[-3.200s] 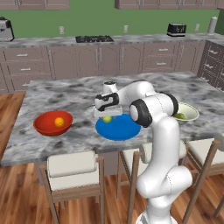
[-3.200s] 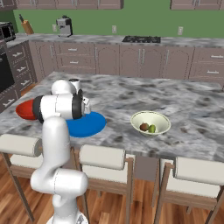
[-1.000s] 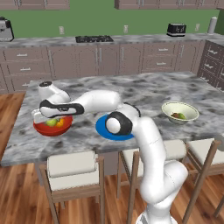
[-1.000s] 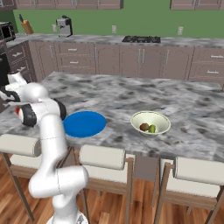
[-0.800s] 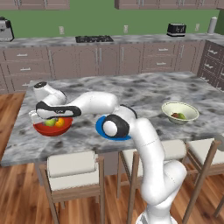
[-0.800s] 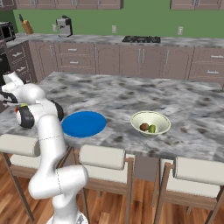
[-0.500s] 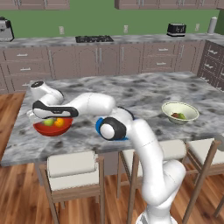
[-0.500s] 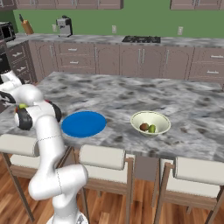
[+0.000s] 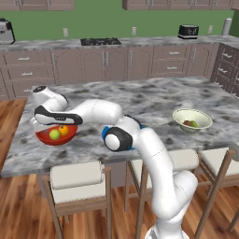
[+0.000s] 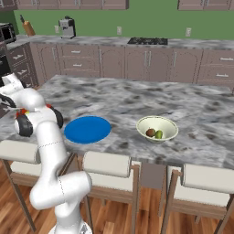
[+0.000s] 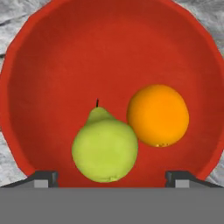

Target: Take the fruits from the plate on the dining counter and place two fruits in each bowl.

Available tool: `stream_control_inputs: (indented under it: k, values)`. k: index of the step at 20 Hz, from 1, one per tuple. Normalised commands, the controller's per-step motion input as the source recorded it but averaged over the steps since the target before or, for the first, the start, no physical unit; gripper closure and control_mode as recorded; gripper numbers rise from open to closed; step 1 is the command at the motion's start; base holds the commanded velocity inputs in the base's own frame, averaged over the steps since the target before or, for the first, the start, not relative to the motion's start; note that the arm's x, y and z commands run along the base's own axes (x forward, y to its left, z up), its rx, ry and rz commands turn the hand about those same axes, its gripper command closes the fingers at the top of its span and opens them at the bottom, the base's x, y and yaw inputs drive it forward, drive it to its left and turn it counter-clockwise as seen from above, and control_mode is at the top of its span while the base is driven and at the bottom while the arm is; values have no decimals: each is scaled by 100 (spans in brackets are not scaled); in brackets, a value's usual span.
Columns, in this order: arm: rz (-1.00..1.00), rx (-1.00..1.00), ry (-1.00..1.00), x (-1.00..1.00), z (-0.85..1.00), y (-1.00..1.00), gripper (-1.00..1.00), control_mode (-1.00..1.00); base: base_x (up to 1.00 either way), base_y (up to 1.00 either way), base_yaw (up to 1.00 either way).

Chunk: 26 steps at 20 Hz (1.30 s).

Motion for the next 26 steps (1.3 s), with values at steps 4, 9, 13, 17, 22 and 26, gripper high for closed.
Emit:
stream_control_inputs:
  k: [4,9,13,17,22,26]
  values:
    - [0,2,-4,-15,5,-37,-100,-100,0,0,0]
    - [-5,6,-18,-65,70,-73,-100,-100,0,0,0]
    - [-19,0,-4,-8,51,-100,-100,-100,0,0,0]
    - [-19,6,-6,9,28,-100,-100,-100,0,0,0]
    - [-17,15,-12,14,21,-100,-100,-100,0,0,0]
    - [-21,18,-20,1,7,-100,-100,-100,0,0,0]
